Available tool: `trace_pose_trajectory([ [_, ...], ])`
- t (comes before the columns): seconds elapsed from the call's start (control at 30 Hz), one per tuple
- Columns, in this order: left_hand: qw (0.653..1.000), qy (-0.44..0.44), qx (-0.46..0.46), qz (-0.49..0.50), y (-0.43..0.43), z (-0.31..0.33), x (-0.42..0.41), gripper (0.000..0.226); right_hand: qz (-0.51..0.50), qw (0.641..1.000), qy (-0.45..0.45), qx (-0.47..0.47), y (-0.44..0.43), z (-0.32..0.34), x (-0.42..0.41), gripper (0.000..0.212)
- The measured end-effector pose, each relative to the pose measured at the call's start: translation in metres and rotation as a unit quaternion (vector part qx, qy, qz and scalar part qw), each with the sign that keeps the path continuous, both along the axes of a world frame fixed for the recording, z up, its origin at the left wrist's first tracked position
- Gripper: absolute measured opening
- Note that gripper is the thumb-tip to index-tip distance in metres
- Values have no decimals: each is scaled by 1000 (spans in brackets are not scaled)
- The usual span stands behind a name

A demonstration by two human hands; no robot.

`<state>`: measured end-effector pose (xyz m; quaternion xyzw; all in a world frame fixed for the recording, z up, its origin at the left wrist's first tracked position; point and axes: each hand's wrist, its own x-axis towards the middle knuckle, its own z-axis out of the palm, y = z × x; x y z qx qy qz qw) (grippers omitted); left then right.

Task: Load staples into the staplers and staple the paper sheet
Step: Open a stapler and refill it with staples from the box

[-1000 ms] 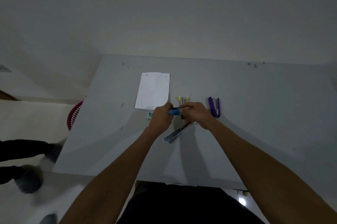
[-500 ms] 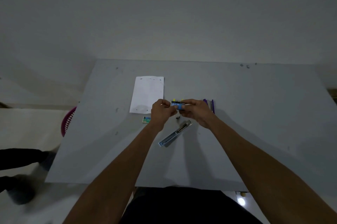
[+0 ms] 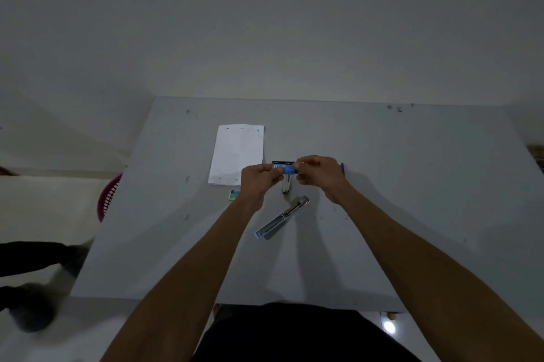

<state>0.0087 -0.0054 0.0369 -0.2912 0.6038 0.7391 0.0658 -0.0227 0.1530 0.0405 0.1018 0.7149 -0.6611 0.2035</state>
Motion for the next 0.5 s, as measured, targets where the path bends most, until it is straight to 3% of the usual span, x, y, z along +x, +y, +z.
trace_pose_trajectory([
  [0.2,1000,-12,10,14,-1,0,-2,22,3,996,64,67,1,1,-4,19],
  [0.3,1000,-16,16,19,-2,2,-3,14,28,982,140,123,2,3,-3,14],
  [0.5,1000,-11,21,19,-4,2,-4,13,160,897,300,283,3,2,-10,11],
])
